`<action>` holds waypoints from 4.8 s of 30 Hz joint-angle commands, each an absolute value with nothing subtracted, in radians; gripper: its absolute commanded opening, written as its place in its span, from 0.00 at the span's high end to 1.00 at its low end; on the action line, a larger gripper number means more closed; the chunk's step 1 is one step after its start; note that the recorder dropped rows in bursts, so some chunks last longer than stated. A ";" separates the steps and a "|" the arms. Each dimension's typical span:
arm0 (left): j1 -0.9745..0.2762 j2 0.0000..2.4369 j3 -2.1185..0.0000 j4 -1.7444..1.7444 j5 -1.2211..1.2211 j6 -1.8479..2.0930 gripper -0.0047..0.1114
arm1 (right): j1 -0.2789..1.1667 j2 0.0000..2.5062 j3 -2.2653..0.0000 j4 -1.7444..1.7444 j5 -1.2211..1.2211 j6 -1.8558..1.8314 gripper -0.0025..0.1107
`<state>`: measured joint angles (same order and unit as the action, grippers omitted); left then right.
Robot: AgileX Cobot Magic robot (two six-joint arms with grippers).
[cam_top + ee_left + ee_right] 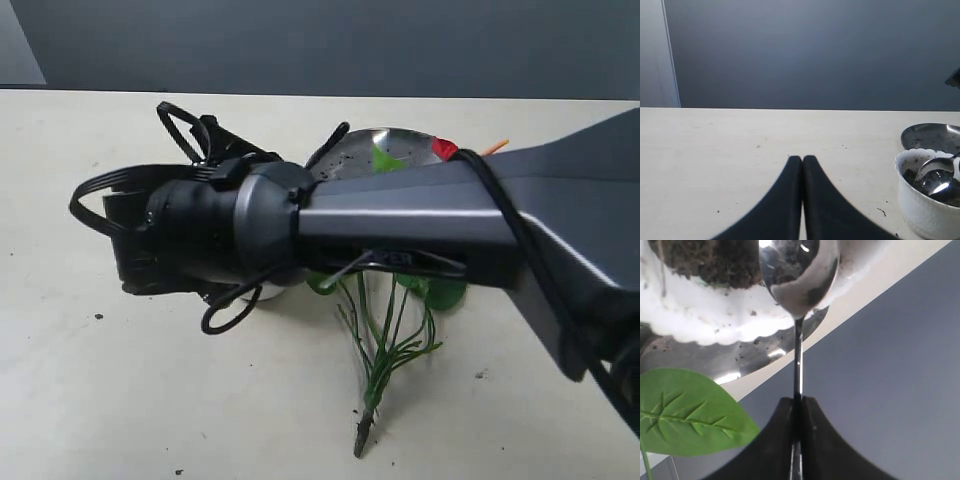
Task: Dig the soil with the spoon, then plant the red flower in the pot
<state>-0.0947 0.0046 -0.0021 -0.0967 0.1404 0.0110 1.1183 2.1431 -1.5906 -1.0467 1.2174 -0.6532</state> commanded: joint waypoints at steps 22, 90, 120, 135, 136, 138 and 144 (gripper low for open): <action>-0.101 0.000 0.000 -0.093 0.127 0.009 0.95 | 0.774 1.971 -1.589 -0.631 1.066 -0.518 0.98; -0.101 0.000 0.000 -0.093 0.127 0.009 0.95 | 0.450 2.149 -1.611 -0.521 0.679 0.011 0.71; -0.101 0.000 0.000 -0.092 0.127 0.009 0.95 | 0.450 1.444 -0.943 0.274 0.776 0.089 0.52; -0.101 0.000 0.000 -0.092 0.127 0.009 0.95 | 0.462 1.585 -0.782 0.605 0.315 -0.025 0.51; -0.101 0.000 0.000 -0.092 0.127 0.009 0.95 | 0.478 1.603 -0.782 0.612 0.292 -0.028 0.51; -0.101 0.000 0.000 -0.092 0.127 0.009 0.95 | 0.497 1.628 -0.782 0.612 0.255 -0.028 0.51; -0.101 0.000 0.000 -0.092 0.127 0.009 0.95 | 0.510 1.732 -0.784 0.617 0.160 -0.023 0.51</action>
<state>-0.0947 0.0046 -0.0021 -0.0967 0.1404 0.0110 0.5095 1.7094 -0.7882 0.6123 0.1918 -0.0162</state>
